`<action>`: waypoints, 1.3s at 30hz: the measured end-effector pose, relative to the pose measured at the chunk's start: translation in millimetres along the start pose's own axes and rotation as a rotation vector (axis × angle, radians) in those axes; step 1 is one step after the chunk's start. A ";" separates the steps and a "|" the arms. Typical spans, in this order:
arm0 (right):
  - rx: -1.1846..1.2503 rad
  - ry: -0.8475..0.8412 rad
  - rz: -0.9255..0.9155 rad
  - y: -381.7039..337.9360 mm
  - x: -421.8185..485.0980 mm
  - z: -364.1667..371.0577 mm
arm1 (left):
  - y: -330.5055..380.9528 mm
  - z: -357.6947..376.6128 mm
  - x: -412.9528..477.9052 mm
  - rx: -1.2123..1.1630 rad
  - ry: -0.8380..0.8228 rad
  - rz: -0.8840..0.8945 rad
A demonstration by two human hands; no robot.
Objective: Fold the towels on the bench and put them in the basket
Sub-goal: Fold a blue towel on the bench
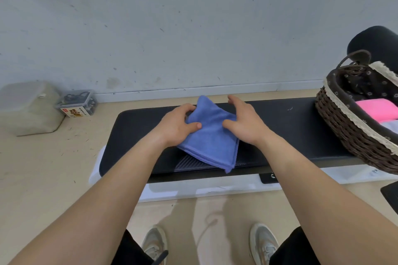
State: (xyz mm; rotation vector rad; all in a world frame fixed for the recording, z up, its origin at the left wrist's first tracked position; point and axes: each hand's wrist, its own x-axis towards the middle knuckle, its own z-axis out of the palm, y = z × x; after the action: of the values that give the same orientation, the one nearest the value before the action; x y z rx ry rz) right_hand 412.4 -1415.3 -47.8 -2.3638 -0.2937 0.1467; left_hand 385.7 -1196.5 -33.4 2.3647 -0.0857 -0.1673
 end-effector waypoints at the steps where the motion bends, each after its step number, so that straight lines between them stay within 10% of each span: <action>1: 0.090 -0.025 0.022 -2.5 0.7 -3.2 | 1.2 -7.0 -1.1 -0.025 -0.033 0.075; 6: 0.193 -0.302 0.057 -6.6 -1.8 -10.6 | 5.9 -23.2 1.2 -0.045 -0.307 0.178; 25: 0.332 -0.107 0.222 4.3 -5.3 -21.9 | 4.7 -3.8 8.6 -0.092 -0.055 -0.238; 39: 0.308 -0.151 0.088 10.2 -27.1 -33.2 | 4.2 -15.3 -20.7 -0.067 -0.050 -0.071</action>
State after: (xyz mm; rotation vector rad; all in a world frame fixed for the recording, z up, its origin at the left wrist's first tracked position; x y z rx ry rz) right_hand 394.1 -1451.4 -30.3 -2.0635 -0.2220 0.3861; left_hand 367.4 -1186.8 -17.6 2.2986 -0.0198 -0.2595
